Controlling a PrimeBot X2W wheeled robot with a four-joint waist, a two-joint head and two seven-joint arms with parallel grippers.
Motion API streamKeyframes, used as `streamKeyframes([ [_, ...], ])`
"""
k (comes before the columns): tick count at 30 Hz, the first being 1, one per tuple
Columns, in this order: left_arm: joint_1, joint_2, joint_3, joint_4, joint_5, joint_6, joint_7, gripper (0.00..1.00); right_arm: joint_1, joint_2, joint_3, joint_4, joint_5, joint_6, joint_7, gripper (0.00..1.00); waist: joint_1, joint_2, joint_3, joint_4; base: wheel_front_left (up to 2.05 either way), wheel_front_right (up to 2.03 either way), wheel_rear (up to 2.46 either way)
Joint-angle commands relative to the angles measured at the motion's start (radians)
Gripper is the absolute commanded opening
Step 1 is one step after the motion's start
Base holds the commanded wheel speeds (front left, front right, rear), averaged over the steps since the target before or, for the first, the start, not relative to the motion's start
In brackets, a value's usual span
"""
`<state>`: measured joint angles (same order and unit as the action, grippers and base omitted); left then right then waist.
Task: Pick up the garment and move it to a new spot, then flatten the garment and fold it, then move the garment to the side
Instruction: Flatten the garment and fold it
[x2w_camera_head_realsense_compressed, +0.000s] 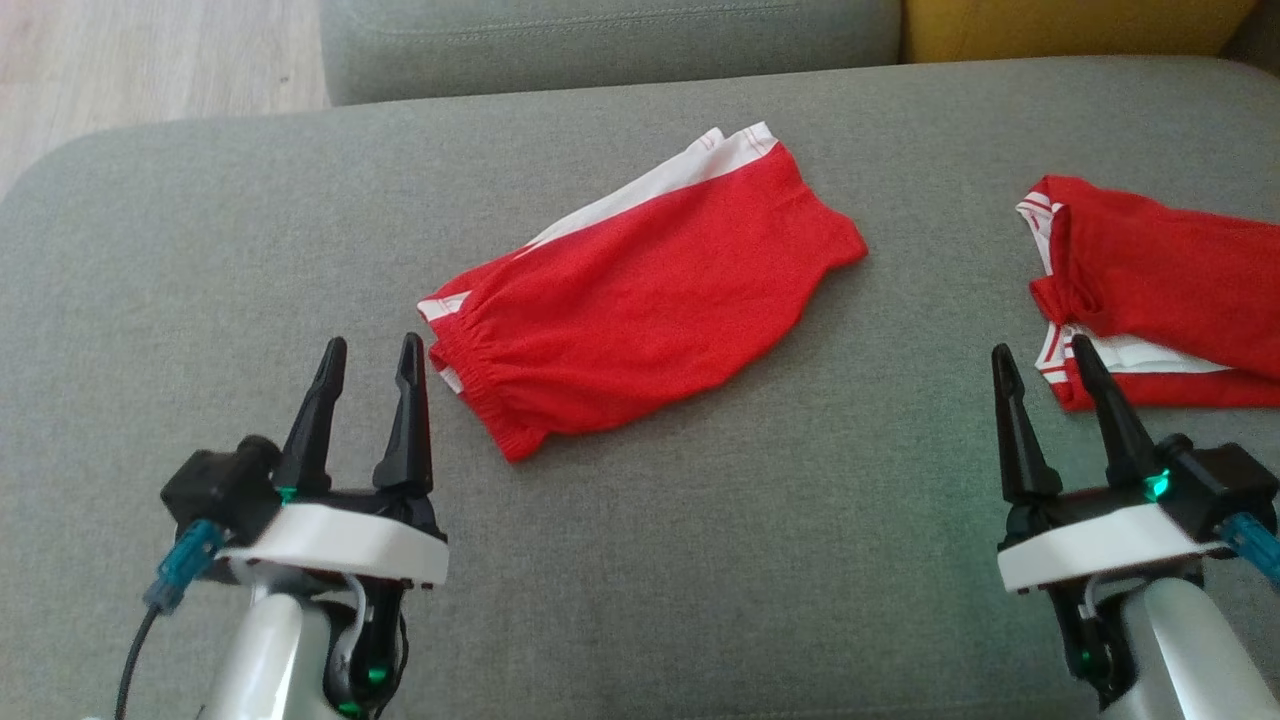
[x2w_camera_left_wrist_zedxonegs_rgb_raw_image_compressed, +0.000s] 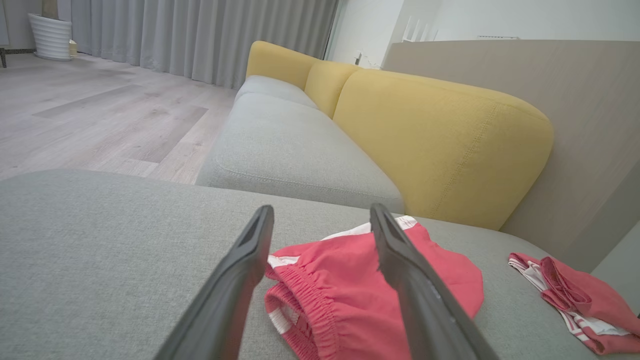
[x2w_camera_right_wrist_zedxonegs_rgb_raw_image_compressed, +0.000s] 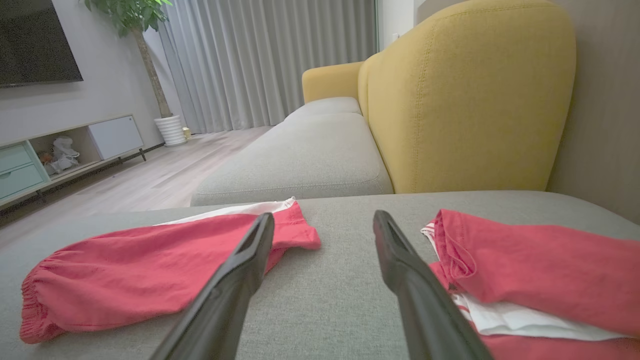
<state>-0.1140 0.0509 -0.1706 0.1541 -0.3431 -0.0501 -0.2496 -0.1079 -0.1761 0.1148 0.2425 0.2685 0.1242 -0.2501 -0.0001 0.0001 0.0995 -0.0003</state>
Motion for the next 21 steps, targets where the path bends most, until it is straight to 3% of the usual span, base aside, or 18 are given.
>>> streamKeyframes([
  [1,-0.03,0.001,0.043,-0.041,0.01,-0.006,-0.012,1.0,-0.017,-0.002,0.011,-0.041,-0.009,0.007,-0.001,1.0,0.0001,-0.0001,0.003,0.002,0.0,0.0,0.0],
  [5,-0.05,0.0,0.032,-0.039,0.006,-0.012,-0.012,1.0,-0.021,0.012,0.006,-0.055,0.009,0.007,0.037,1.0,0.0001,-0.0001,0.02,0.02,0.0,0.0,0.0],
  [9,-0.071,0.0,0.016,-0.038,-0.003,-0.009,-0.012,1.0,-0.046,0.032,-0.01,-0.05,0.107,0.007,0.11,1.0,0.0001,-0.0001,0.043,0.05,0.0,0.0,0.0],
  [17,-0.089,-0.001,-0.027,-0.033,-0.017,-0.002,-0.012,1.0,-0.146,0.077,-0.083,0.009,0.396,0.007,0.368,1.0,0.0001,-0.0001,0.091,0.132,0.0,0.0,0.0],
  [21,-0.1,-0.001,-0.054,-0.034,-0.028,0.005,-0.012,1.0,-0.212,0.093,-0.151,0.069,0.475,0.007,0.497,1.0,0.0001,-0.0001,0.114,0.181,0.0,0.0,0.0],
])
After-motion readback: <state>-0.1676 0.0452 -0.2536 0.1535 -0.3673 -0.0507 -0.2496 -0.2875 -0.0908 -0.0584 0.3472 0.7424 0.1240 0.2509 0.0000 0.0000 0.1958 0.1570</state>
